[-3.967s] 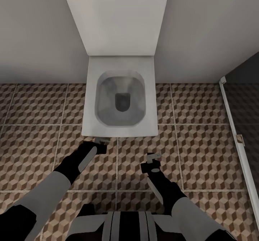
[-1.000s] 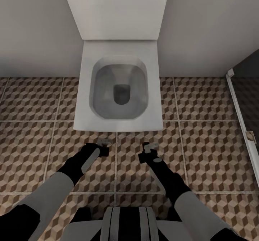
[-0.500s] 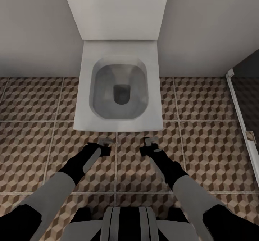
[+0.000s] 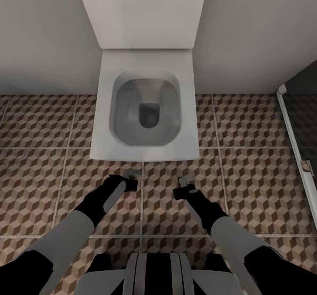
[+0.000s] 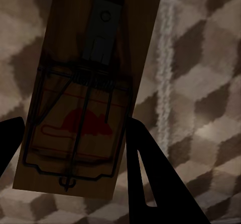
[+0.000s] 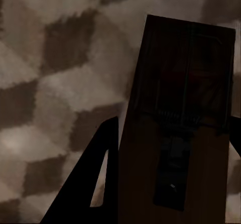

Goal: Take the four mousetraps from the cabinet in the bathroom and place them on the bathroom floor. Make sure all four end up on the same floor surface, and ensure that at least two of them are either under or directly next to the same bathroom sink.

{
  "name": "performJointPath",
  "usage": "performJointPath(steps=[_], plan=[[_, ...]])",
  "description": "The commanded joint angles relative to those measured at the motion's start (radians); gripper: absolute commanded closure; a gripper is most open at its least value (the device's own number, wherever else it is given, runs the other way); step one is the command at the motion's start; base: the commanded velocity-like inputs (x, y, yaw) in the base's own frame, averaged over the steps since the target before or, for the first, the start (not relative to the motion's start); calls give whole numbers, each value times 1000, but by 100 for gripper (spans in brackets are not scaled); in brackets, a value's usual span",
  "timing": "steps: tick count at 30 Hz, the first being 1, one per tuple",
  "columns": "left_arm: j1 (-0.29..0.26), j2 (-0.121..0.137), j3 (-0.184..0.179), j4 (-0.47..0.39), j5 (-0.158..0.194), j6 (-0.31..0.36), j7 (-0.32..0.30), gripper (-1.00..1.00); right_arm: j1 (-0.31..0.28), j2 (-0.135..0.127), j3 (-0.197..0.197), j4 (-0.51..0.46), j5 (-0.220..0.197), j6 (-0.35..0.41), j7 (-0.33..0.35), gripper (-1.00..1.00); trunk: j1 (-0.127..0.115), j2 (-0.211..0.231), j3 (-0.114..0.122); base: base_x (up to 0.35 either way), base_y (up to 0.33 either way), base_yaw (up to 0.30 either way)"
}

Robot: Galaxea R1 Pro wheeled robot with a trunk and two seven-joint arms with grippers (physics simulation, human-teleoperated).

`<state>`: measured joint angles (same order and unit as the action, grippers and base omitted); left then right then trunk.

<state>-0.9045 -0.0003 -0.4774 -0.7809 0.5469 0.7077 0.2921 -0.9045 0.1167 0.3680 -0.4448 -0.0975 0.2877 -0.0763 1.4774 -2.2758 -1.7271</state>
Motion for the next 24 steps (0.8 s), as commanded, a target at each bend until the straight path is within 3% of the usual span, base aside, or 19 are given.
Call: performJointPath(steps=[1,6,24], plan=[[-1,0,-3,-1,10,2,7,100,0,1,8,10,-13,-5,-5,100,0,0,0,0,0,0],[-1,1,-3,3,10,2,7,100,0,9,8,25,-13,-44,-5,100,0,0,0,0,0,0],[1,4,-3,27,10,-2,4,100,-7,21,8,-6,-10,-41,-7,100,0,0,0,0,0,0]])
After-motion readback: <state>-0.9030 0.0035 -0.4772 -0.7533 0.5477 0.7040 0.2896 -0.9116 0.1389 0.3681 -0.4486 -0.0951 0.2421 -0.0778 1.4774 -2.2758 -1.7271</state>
